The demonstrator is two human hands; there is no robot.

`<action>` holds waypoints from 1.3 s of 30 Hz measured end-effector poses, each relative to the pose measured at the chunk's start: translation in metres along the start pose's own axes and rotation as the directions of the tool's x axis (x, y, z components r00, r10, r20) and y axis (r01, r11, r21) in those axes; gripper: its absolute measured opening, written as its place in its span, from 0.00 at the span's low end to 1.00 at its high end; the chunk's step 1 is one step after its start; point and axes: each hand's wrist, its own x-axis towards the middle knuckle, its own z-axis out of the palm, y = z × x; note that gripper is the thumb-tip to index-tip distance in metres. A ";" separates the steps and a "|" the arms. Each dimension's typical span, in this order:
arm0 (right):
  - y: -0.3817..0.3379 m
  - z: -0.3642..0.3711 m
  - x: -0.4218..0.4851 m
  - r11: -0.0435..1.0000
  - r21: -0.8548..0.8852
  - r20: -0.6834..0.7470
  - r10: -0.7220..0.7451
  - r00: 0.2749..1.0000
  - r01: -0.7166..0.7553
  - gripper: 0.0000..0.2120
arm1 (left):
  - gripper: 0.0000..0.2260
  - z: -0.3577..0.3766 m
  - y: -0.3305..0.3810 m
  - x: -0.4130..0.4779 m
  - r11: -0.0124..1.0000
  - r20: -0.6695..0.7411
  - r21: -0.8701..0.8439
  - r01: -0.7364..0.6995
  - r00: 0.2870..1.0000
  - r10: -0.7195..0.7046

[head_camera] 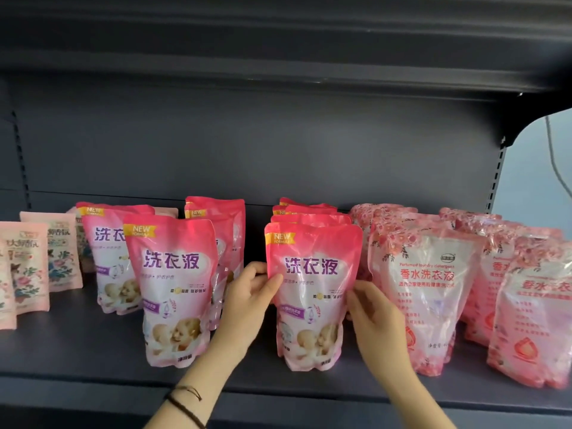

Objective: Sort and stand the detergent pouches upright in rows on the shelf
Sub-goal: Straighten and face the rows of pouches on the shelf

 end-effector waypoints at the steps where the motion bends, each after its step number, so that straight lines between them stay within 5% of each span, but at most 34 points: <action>1: -0.003 -0.005 0.006 0.999 -0.034 0.020 -0.023 1.000 0.024 0.09 | 0.04 -0.005 0.005 0.005 0.997 0.052 0.078 -0.005 0.999 0.001; 5: -0.012 -0.018 0.027 0.995 -0.094 0.090 -0.032 0.995 0.040 0.07 | 0.05 -0.020 0.027 0.017 0.951 0.229 0.305 -0.046 0.973 -0.026; 11: -0.021 -0.031 0.035 0.970 -0.241 0.204 0.007 0.979 0.043 0.09 | 0.06 -0.020 0.040 0.016 0.862 0.237 0.505 -0.043 0.967 -0.091; 15: -0.059 -0.052 0.063 0.736 -0.618 0.454 0.047 0.890 0.276 0.13 | 0.10 -0.033 0.080 0.020 0.745 0.326 0.666 -0.041 0.914 -0.241; 19: -0.124 -0.066 0.106 0.560 -0.730 0.488 0.027 0.872 0.392 0.12 | 0.09 -0.058 0.147 0.031 0.587 0.405 0.772 -0.245 0.901 -0.157; 23: -0.175 -0.046 0.141 0.469 -0.702 0.571 -0.081 0.817 0.537 0.10 | 0.09 -0.093 0.195 0.057 0.406 0.472 0.822 -0.399 0.877 -0.093; 27: -0.208 -0.001 0.154 0.520 -0.438 0.857 -0.005 0.516 0.733 0.07 | 0.09 -0.124 0.196 0.092 0.290 0.510 0.841 -0.457 0.848 -0.145; 30: -0.213 0.047 0.161 0.457 -0.350 0.925 0.031 0.378 0.818 0.06 | 0.07 -0.147 0.183 0.117 0.136 0.532 0.846 -0.515 0.824 -0.194; 33: -0.212 0.095 0.170 0.314 -0.333 0.939 0.028 0.342 0.889 0.06 | 0.08 -0.173 0.165 0.142 -0.041 0.539 0.822 -0.569 0.799 -0.267; 39: -0.209 0.160 0.192 0.239 -0.375 0.927 0.094 0.363 0.896 0.10 | 0.12 -0.206 0.136 0.198 -0.110 0.636 0.701 -0.704 0.688 -0.350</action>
